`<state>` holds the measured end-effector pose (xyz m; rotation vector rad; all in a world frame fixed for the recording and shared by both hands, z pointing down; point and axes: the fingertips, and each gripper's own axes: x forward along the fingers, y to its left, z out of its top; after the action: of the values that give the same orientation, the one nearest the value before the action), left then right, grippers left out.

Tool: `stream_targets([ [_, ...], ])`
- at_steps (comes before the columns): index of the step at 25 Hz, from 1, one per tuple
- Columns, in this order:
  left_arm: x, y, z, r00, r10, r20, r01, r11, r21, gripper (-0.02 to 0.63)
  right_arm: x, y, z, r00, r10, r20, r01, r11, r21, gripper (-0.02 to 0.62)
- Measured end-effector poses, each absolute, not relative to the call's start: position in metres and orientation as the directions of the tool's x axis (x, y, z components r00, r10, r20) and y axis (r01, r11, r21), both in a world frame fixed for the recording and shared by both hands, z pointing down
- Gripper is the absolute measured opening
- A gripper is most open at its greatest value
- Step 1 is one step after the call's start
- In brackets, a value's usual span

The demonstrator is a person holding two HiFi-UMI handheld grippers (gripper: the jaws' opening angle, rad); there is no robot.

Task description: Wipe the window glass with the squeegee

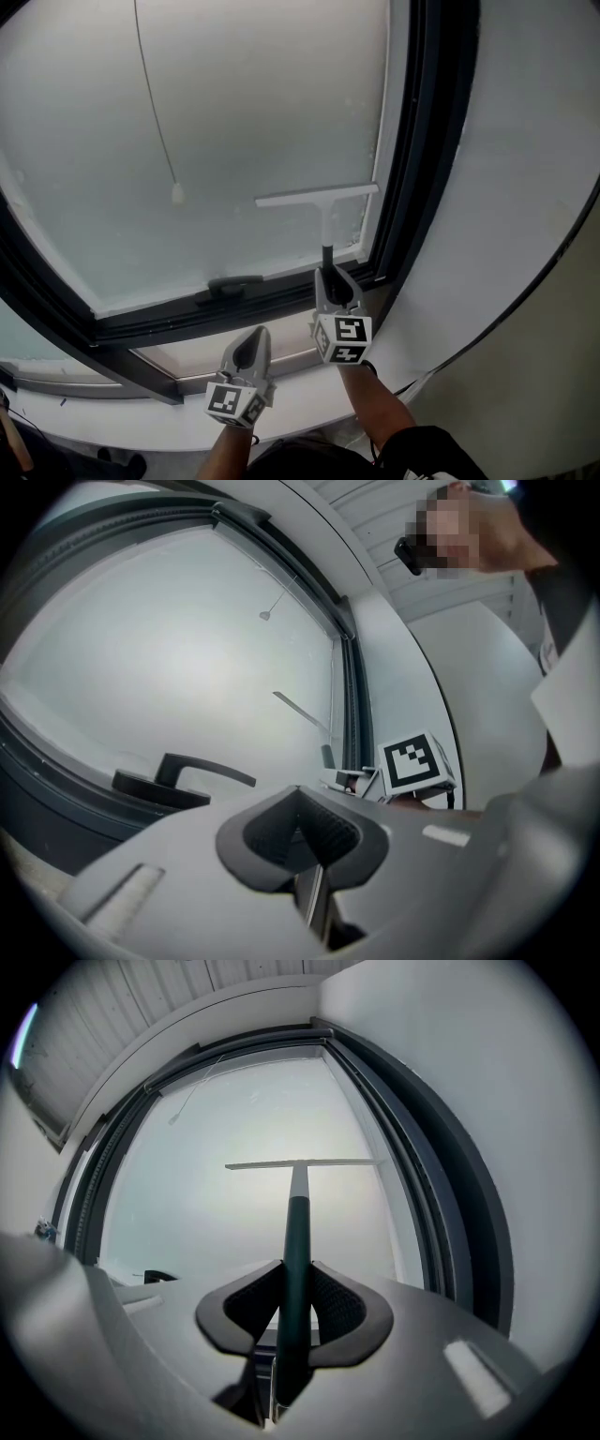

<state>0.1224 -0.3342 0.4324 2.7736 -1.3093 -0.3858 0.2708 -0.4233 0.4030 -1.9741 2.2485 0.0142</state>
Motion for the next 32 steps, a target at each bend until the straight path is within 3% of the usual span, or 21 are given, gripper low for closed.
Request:
stream_targets([
  [32, 0.135, -0.332, 0.448, 0.658, -0.731, -0.179, -0.71, -0.682, 0.175, -0.002, 0.273, -0.403, 0.476, -0.14, -0.988, 0.073, -0.988, 0.134, -0.083, 0.097],
])
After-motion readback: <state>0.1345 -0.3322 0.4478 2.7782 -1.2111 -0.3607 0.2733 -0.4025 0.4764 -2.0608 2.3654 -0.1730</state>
